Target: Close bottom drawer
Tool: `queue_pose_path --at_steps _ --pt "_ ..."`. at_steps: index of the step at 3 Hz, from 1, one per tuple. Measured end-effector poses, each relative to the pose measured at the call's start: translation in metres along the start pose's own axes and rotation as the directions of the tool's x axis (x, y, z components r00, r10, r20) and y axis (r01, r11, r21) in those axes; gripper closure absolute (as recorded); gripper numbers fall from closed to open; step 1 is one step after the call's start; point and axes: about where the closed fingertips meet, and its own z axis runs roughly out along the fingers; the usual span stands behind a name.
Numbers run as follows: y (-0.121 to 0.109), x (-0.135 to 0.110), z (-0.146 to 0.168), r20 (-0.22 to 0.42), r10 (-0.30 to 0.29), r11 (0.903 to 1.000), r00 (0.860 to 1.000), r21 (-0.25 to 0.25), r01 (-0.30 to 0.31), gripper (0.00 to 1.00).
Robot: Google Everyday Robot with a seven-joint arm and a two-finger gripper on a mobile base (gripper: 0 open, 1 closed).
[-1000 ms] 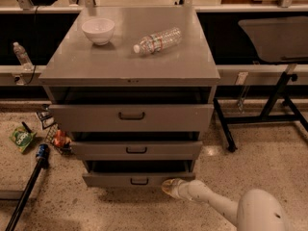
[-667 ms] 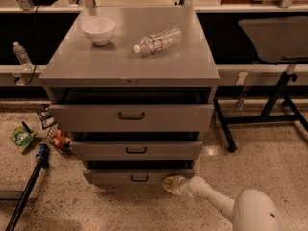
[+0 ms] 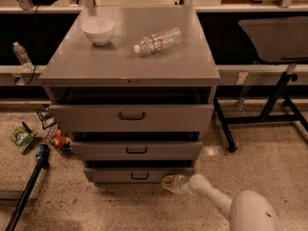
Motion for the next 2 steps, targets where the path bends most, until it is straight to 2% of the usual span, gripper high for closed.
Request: queue_pose_path --at_steps 1,2 --pt "0.018 -0.008 -0.004 0.035 0.016 0.9991 0.999 -0.04 -0.015 1.0" --pt "0.049 -0.029 -0.05 0.099 0.071 0.9875 0.993 -0.147 -0.056 1.0"
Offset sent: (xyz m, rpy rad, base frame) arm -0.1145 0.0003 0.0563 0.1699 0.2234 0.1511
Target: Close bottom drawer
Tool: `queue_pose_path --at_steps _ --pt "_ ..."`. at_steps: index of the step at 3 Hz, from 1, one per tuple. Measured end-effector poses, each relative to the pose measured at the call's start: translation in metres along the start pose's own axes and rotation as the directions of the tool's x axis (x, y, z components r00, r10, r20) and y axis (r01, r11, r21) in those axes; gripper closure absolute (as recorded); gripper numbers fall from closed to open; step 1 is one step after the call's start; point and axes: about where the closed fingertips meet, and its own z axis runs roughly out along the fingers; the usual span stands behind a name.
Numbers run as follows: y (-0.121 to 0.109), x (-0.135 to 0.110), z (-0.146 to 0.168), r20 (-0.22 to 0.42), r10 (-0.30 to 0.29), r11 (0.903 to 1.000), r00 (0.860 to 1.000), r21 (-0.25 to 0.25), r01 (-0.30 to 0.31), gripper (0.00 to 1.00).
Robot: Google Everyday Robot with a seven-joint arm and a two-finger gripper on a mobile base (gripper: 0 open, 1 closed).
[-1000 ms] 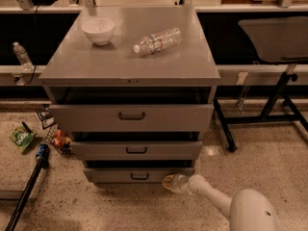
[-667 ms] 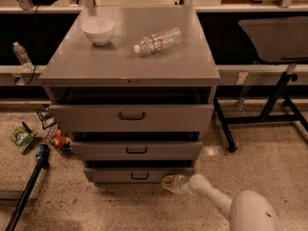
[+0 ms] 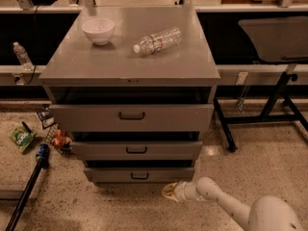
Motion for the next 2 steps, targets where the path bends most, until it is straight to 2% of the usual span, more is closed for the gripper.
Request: queue_pose_path --at_steps 1,2 --pt "0.0265 -0.0231 -0.0304 0.051 0.019 0.9981 0.999 -0.059 -0.016 1.0" --pt "0.0304 -0.0239 -0.027 0.052 0.018 0.9978 0.998 -0.065 -0.015 0.81"
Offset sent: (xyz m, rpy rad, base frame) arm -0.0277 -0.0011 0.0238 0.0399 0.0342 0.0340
